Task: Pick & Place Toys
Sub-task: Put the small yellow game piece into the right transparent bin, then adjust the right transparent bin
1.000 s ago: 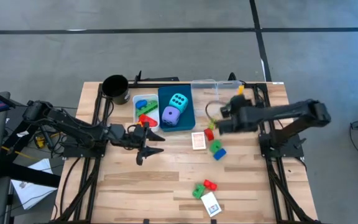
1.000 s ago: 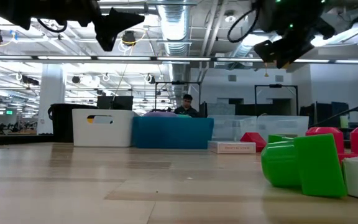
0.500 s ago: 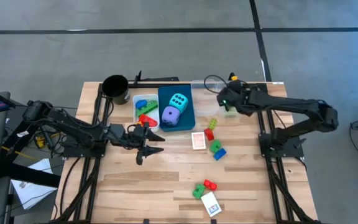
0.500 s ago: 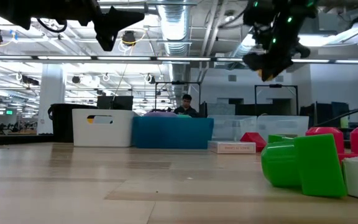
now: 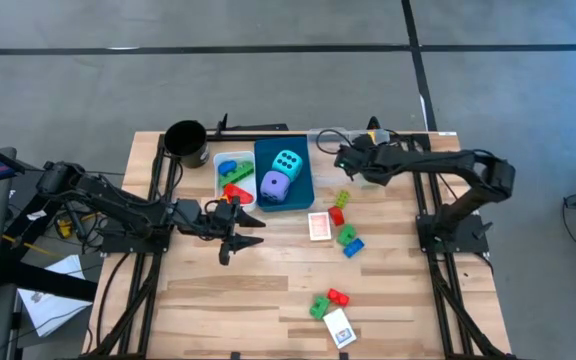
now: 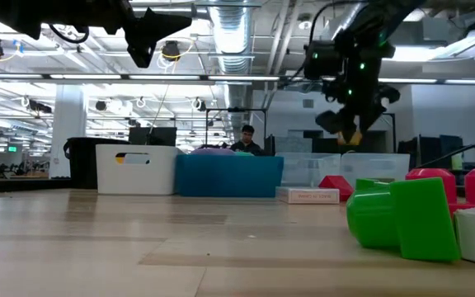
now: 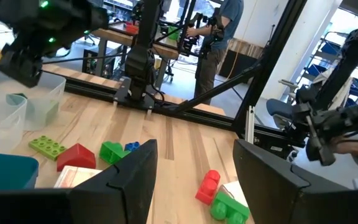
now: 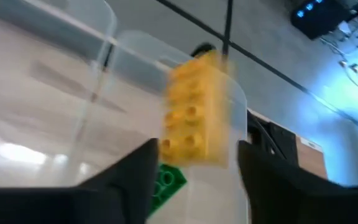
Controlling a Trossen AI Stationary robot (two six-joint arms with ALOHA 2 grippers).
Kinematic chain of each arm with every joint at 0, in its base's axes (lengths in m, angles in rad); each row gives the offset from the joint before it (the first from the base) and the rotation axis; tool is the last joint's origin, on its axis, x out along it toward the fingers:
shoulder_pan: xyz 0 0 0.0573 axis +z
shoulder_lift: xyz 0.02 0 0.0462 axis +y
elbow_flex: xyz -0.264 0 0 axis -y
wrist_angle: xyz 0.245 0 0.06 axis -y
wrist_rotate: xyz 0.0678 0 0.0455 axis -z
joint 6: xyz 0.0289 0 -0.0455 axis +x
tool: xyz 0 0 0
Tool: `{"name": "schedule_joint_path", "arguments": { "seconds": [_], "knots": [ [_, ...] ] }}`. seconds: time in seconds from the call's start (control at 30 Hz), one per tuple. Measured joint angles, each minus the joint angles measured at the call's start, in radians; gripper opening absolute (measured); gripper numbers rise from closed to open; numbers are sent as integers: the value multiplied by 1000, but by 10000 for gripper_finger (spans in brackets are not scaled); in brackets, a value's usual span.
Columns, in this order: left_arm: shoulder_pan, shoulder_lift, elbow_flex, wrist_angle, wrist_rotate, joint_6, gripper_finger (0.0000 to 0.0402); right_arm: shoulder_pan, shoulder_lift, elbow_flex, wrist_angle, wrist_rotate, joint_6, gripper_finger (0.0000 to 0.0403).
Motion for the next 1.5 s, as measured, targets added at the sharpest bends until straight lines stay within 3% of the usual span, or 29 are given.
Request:
{"name": "schedule_joint_path", "arguments": {
  "seconds": [0.17, 0.33, 0.57, 0.63, 0.77, 0.9, 1.2, 1.3, 1.5],
  "knots": [
    [0, 0, 0, -1, 0, 0, 204, -22, 42, 0, -47, -3, -10, 296],
    [0, 0, 0, -1, 0, 45, 204, -20, 39, 0, -92, -37, -21, 323],
    [0, 0, -1, -1, -4, 104, 204, 95, 29, 2, -73, -429, -191, 315],
    [0, 0, -1, -1, -5, 105, 204, 158, 30, 0, -80, -483, -194, 312],
    [0, 0, -1, -1, -6, 105, 204, 276, 30, 0, -92, -494, -178, 311],
    [0, 0, -1, -1, -9, 105, 204, 346, 30, 0, -142, -396, -119, 310],
    [0, 0, -1, 0, -8, 104, 204, 355, 29, 1, -213, -236, -55, 310],
    [0, 0, -1, 0, -8, 104, 204, 332, 22, 1, -236, -267, -21, 310],
    [0, 0, -1, -1, -8, 104, 204, 263, 22, 2, -285, -439, -30, 310]
  ]
}}
